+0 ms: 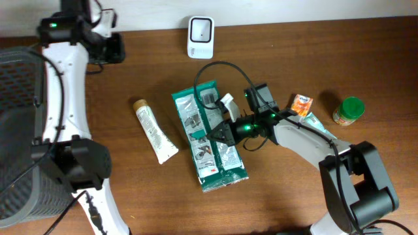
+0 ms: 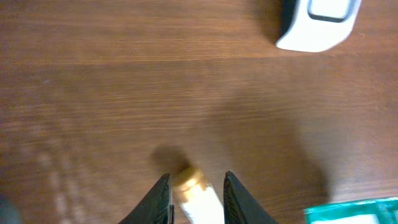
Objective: Scan the item barcode
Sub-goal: 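Release the left gripper and raise the left arm away, then lift the green packet toward the scanner with the right gripper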
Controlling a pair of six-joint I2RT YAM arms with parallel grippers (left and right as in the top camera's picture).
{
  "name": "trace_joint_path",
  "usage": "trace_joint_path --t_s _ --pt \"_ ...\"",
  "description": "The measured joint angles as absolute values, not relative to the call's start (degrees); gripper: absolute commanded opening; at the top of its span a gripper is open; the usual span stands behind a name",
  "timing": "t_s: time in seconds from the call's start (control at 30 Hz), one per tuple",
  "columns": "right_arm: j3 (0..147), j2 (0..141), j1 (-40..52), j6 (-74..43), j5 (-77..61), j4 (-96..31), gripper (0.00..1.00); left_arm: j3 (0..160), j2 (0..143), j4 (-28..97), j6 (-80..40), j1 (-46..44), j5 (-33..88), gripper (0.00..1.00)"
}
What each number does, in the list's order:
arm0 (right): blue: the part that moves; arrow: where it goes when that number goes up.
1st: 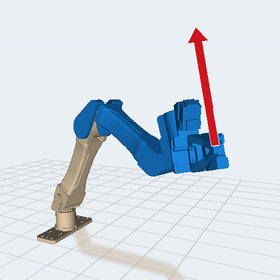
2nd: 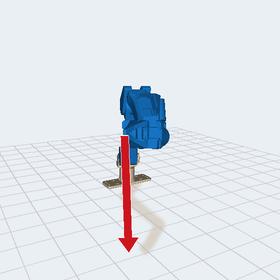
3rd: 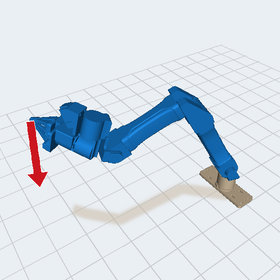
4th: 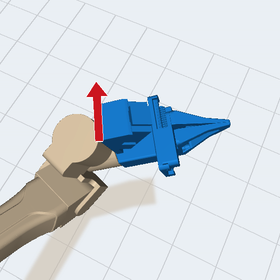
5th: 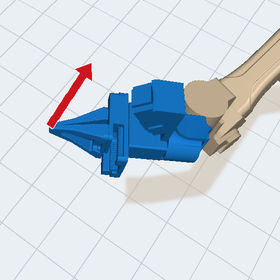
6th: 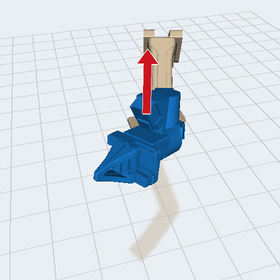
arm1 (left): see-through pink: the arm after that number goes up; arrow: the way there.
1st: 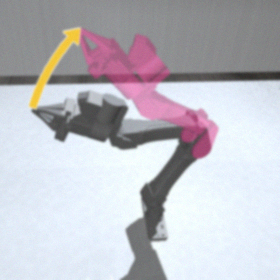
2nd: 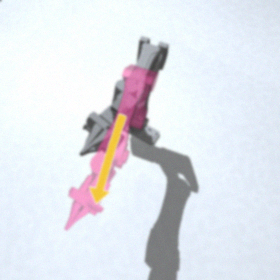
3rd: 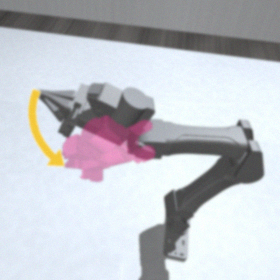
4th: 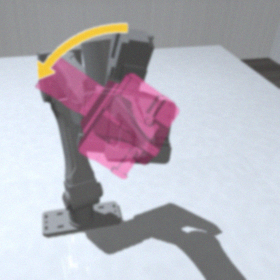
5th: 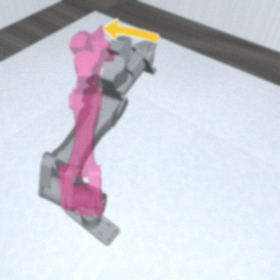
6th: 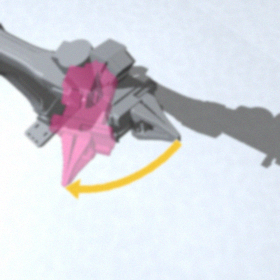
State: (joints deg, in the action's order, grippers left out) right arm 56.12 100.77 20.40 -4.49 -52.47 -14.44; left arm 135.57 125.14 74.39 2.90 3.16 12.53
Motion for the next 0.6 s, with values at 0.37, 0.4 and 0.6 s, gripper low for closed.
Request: trace_joint_path --t_s 0.37,0.4,0.6 --pt "56.12 100.77 20.23 -4.29 -53.12 -14.79 0.04 135.57 125.14 76.97 3.18 5.17 8.95 0.99" --pt "56.12 100.77 20.21 -4.25 -53.52 -14.83 0.04 135.57 125.14 76.97 3.18 5.17 8.95 0.99" --pt "56.64 100.77 18.83 -4.27 -59.0 -15.18 0.04 135.57 125.14 76.97 3.18 5.17 8.93 0.99"
